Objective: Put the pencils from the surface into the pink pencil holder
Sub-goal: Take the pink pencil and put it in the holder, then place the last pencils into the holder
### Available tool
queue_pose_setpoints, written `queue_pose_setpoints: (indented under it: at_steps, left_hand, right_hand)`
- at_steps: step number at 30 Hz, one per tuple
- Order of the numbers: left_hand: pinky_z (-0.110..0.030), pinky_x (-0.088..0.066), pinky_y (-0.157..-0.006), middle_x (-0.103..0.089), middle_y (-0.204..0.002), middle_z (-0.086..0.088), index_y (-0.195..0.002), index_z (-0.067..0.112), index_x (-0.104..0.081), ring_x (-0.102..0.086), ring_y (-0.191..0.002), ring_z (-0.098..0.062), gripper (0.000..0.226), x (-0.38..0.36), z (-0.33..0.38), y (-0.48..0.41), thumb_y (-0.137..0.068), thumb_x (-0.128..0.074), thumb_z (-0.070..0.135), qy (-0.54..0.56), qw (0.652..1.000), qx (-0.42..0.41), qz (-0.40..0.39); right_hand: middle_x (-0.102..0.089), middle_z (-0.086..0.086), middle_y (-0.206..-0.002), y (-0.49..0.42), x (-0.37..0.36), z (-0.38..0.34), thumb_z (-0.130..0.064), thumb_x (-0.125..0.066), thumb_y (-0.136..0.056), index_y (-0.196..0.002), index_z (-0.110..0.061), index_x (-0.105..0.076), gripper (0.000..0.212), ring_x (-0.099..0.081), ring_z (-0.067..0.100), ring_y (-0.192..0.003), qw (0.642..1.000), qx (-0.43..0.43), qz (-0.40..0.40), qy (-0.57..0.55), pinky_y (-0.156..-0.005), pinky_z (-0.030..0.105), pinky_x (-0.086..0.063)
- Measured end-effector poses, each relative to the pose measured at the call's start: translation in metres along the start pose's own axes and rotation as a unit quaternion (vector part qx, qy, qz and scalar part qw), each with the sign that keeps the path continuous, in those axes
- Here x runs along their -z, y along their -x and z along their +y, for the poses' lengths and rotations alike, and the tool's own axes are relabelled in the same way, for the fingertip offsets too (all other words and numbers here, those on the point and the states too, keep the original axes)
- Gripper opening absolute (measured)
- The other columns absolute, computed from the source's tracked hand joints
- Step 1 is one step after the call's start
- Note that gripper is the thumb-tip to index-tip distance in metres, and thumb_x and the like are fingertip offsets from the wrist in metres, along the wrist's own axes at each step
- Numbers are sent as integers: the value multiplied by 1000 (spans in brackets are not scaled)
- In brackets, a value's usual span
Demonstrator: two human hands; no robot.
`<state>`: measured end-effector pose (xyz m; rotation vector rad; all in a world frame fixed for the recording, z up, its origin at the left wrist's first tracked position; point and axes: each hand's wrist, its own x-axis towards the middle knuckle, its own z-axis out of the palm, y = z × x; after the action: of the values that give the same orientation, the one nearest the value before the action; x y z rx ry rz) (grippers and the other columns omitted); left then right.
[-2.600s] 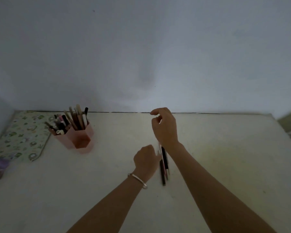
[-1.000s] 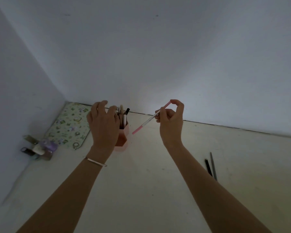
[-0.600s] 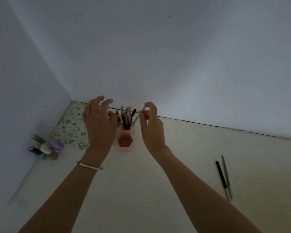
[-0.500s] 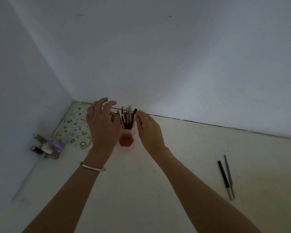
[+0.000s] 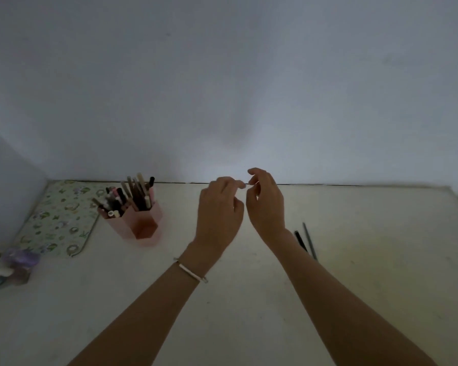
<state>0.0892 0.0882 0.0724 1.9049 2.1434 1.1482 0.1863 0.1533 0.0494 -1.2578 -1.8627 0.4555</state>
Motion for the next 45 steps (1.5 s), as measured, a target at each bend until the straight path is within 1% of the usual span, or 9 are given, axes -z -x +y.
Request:
queue_pose_setpoints:
  at_steps: [12,18,22,25,29,32,35,42,45]
  left_hand:
    - [-32,-48,-88,-58,-111,-4,-122,19,-55,-56,-105,-22,34,-140,84,49,-94,-39,8,61,957,58,-276]
    - [-35,-47,-80,-54,-114,-8,-124,21,-51,-53,-105,-25,30,-170,86,68,-102,-33,31,-87,925,-8,-369]
    - [-35,-48,-81,-51,-120,-9,-127,19,-46,-52,-109,-26,29,-170,77,73,-101,-40,33,-141,909,16,-391]
    - [-33,-48,-84,-49,-123,-8,-141,17,-36,-57,-106,-25,42,-161,66,67,-100,-36,11,-158,919,19,-360]
    - [-36,-47,-70,-54,-110,-9,-137,16,-36,-62,-85,-30,42,-140,54,44,-97,-36,4,-77,952,63,-288]
    - [-37,-52,-64,-51,-106,-7,-153,29,-13,-61,-72,-27,66,-124,49,37,-98,-38,3,-16,972,59,-225]
    - [-41,-56,-69,-51,-110,-6,-154,36,4,-64,-80,-25,79,-108,40,34,-98,-41,3,35,978,66,-195]
    - [-27,-53,-90,-62,-121,-5,-145,21,-34,-66,-102,-19,49,-48,1,4,-99,-49,12,106,988,113,-4]
    - [-26,-52,-85,-68,-109,-6,-136,18,-40,-67,-93,-20,38,-5,-27,-10,-100,-51,16,49,988,85,117]
  right_hand:
    - [-59,-6,-93,23,111,102,2,-45,-84,-114,-18,-59,39,-56,12,-79,984,-157,70,45,-68,24,-45]
    - [-58,-12,-90,33,125,129,-1,-44,-84,-112,-23,-60,39,-56,6,-76,977,-194,82,36,-65,19,-44]
    - [-58,-11,-90,38,124,142,-2,-44,-83,-112,-23,-59,38,-56,7,-76,974,-210,78,39,-65,18,-42]
    - [-58,-8,-93,38,116,148,-3,-46,-84,-114,-22,-58,37,-57,10,-78,969,-233,60,57,-67,24,-45]
    - [-59,4,-109,36,95,157,-7,-50,-90,-122,-15,-55,34,-57,22,-99,951,-280,3,128,-78,31,-44]
    - [-53,12,-124,47,77,163,-15,-46,-97,-135,-13,-42,38,-50,29,-113,901,-301,-113,291,-91,36,-43]
    - [-49,13,-124,62,61,155,-11,-38,-100,-143,-17,-29,45,-53,29,-110,866,-279,-206,361,-91,36,-45]
    - [-60,11,-93,17,6,67,-5,-54,-87,-138,-20,-41,54,-57,20,-74,962,-230,-145,12,-70,35,-52]
    - [-58,7,-77,-5,-15,14,-5,-56,-84,-127,-26,-45,49,-54,16,-63,978,-157,-107,-88,-60,25,-49]
